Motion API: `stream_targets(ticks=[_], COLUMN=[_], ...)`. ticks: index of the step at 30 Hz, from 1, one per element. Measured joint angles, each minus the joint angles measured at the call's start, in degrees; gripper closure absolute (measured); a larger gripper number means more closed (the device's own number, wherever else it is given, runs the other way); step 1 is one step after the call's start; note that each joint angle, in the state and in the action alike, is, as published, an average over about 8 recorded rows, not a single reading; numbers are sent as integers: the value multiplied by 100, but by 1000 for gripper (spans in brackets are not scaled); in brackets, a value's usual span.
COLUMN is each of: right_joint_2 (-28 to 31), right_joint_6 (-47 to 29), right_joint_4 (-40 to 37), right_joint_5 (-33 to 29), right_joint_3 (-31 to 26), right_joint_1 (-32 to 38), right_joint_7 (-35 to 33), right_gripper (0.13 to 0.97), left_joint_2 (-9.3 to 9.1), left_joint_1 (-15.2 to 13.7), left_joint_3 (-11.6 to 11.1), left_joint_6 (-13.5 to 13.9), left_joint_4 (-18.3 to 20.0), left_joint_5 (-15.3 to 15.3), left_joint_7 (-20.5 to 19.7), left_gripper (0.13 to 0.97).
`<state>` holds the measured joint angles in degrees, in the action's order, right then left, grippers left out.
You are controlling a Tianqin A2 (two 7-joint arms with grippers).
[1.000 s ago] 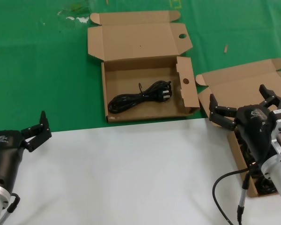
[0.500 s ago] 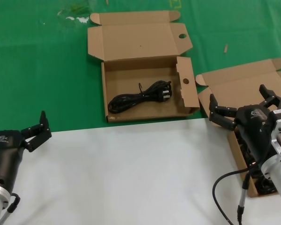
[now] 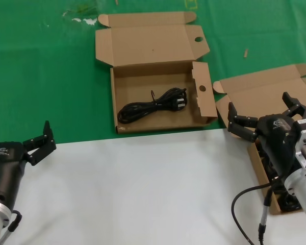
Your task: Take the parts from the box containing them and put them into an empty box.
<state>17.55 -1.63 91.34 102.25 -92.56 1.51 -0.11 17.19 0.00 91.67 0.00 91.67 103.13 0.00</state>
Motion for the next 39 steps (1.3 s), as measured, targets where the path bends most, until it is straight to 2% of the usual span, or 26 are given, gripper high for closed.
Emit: stream_targets(ticks=[39], right_joint_2=[0], right_joint_6=[0], right_joint_4=[0], right_joint_5=[0], right_joint_3=[0], right_joint_1=[0], right_joint_7=[0], right_gripper=[129], left_joint_2=[0], left_joint_1=[0], left_joint_3=[0], left_joint_6=[0], left_joint_4=[0], left_joint_5=[0], left_joint_7=[0], left_gripper=[132])
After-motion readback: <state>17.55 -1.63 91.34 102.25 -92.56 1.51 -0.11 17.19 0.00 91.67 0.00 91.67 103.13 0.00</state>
